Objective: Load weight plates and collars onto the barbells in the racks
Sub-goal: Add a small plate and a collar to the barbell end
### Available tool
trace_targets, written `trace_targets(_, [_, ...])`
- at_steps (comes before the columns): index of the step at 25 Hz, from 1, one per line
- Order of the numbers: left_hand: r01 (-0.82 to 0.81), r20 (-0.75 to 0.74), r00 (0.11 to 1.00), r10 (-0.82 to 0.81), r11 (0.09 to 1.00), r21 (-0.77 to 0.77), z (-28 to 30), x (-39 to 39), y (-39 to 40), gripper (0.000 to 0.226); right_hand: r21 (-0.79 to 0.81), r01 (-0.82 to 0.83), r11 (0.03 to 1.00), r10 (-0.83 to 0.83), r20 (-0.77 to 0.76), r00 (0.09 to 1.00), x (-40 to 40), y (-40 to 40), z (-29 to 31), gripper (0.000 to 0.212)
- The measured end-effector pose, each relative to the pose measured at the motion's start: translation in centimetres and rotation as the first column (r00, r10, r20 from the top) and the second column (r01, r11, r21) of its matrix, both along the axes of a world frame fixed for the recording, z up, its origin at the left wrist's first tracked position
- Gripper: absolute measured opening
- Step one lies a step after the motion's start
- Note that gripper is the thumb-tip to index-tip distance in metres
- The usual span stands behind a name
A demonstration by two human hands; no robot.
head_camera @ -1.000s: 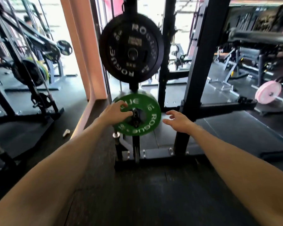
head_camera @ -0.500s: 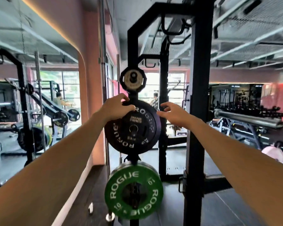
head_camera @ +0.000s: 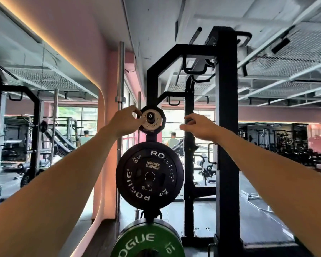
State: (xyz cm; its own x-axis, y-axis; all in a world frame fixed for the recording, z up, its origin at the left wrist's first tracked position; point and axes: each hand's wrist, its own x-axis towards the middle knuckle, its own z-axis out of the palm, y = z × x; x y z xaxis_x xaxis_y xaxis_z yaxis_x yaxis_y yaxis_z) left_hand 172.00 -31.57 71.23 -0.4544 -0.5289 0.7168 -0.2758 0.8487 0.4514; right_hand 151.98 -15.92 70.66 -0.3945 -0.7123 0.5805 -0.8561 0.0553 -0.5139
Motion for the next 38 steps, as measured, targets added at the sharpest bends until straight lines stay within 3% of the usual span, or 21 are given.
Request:
trace_targets(10, [-0.085,0.009,0.996,0.085,0.996,-0.004,-0.6,-3.1,-11.0,0.035,0.014,-0.017,1.000,0.016,0.028,0.999,-4.8,-8.9,0.0,0.057])
trace_targets(14, [-0.091,0.019,0.996,0.091,0.996,-0.017,-0.1,-5.1,-17.0,0.039,0.029,0.042,0.999,-0.040,-0.066,0.997,-6.8,-14.5,0.9,0.056])
trace_targets(22, [-0.077,0.078,0.994,0.081,0.996,-0.050,0.6,-12.9,-26.6,0.042,0.005,0.113,0.994,-0.111,-0.111,0.988,-13.8,-24.7,1.6,0.054])
trace_targets(27, [-0.081,-0.008,0.997,0.081,0.990,-0.112,1.6,-18.8,-31.9,0.038,-0.050,0.161,0.986,-0.167,-0.153,0.974,-19.0,-31.4,3.2,0.045])
trace_targets(33, [-0.089,0.008,0.996,0.090,0.993,-0.074,4.1,-25.4,-37.1,0.044,-0.113,0.126,0.986,-0.144,-0.164,0.976,-23.2,-38.2,5.5,0.038])
trace_targets(38, [-0.166,-0.034,0.986,0.163,0.980,-0.106,4.9,-27.2,-38.3,0.031,-0.105,0.183,0.977,-0.206,-0.285,0.936,-23.9,-40.6,6.8,0.048])
